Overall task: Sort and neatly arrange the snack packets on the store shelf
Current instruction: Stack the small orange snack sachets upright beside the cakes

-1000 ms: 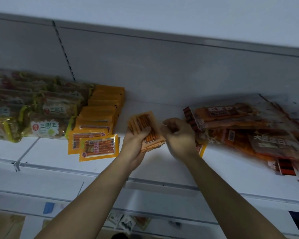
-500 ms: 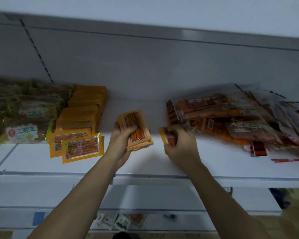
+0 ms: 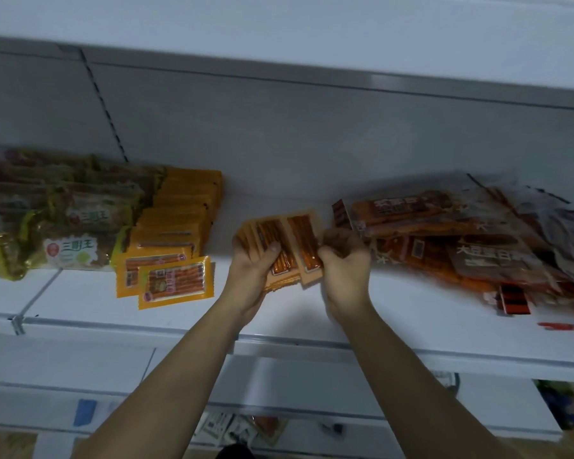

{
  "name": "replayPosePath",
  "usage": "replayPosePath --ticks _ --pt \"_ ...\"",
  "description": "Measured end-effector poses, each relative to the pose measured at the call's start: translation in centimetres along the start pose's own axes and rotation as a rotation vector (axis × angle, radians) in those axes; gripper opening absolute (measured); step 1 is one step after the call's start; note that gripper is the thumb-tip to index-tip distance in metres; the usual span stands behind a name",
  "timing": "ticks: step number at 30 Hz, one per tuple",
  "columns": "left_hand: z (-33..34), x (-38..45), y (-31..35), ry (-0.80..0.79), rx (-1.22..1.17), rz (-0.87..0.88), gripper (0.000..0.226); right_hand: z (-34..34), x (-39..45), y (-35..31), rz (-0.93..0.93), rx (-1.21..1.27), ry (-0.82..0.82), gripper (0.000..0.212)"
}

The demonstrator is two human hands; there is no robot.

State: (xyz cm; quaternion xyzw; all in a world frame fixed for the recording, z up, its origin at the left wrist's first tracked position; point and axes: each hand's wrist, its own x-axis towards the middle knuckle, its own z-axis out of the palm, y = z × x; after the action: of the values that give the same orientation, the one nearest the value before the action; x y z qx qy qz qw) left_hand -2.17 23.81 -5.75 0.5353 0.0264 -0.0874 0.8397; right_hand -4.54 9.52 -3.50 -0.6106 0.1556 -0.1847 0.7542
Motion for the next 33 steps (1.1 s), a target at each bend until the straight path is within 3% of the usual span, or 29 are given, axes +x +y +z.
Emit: replayPosePath --ticks 5,12,16,19,23,28,33 --pt "0.1 -0.4 0.3 -0.061 -0.042 0.004 0.077 1.4 -1.0 1.2 -0.045 -0.253 0.005 0.017" --pt "0.0 -0.1 0.2 -0.021 -0.058 -0.025 0.069 0.6 0.1 1.2 -0.188 -0.511 -0.081 0.008" --pt "-0.5 0.3 0.1 0.003 -0.132 -0.083 0.065 -2.7 3.2 2.7 -0.519 -1.140 -0.122 0.030" --pt "-0.7 0.5 0.1 -0.020 -0.162 -0.103 0.066 -4.6 5.0 2.8 -0.621 -1.427 -0.077 0.042" --pt "-0.8 0.6 0.1 -0.034 -0.169 -0.134 0.066 -5.0 7.2 0.3 -0.372 -1.614 -0.155 0.044" --pt "-1.1 0.8 -0.1 -0.045 -0.150 -0.137 0.061 -3.8 8.2 -0.7 -0.338 -1.637 -0.138 0.027" --pt "-0.9 0.5 0.2 -0.041 -0.158 -0.140 0.061 -3.3 8.3 -0.8 -0.270 -1.602 -0.100 0.024"
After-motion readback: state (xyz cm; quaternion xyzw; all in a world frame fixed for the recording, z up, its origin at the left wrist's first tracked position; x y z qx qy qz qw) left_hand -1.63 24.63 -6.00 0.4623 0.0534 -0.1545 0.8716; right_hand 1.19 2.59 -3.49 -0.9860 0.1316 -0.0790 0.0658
